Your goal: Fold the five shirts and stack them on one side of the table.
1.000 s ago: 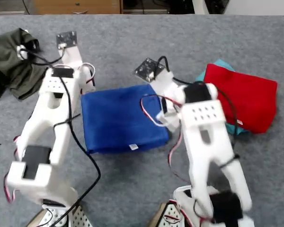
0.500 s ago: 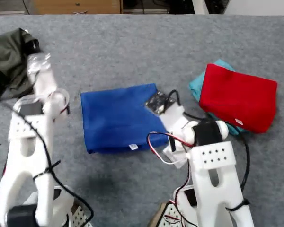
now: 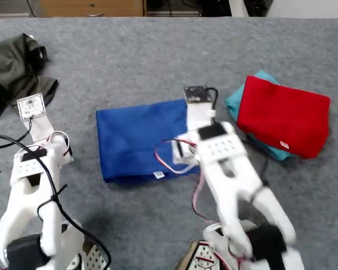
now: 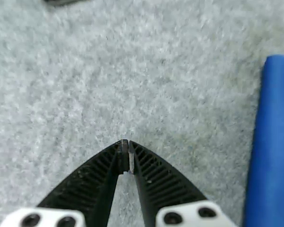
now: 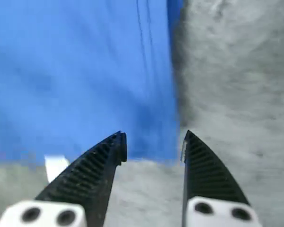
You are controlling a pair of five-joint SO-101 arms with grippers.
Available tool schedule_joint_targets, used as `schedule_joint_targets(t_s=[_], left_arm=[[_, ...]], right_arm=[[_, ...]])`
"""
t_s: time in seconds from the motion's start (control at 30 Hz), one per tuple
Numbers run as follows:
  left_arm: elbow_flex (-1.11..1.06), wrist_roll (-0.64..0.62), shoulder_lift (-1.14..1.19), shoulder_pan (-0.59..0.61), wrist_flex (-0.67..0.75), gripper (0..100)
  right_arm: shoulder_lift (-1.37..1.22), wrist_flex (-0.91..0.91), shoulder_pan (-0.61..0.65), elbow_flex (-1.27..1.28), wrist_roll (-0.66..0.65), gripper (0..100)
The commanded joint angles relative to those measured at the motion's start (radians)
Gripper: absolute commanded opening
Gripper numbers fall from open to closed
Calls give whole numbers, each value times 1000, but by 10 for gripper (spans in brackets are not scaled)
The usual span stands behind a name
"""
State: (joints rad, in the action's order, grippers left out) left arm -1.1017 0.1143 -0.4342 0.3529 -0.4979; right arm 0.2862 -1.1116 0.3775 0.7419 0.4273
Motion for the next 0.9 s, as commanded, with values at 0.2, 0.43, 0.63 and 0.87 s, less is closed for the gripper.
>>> schedule_joint_targets(t_s=[0.2, 0.43, 0.63, 0.87], left_arm=[[64, 5, 56, 6, 18, 19], [68, 5, 59, 8, 18, 19], [68, 5, 59, 6, 18, 19], [64, 8, 59, 6, 18, 19]], right_arm=[[-269, 26, 62, -266, 247, 254], [-369, 25, 62, -294, 305, 463], [-421, 78, 67, -295, 305, 365], [-532, 224, 67, -294, 302, 177]])
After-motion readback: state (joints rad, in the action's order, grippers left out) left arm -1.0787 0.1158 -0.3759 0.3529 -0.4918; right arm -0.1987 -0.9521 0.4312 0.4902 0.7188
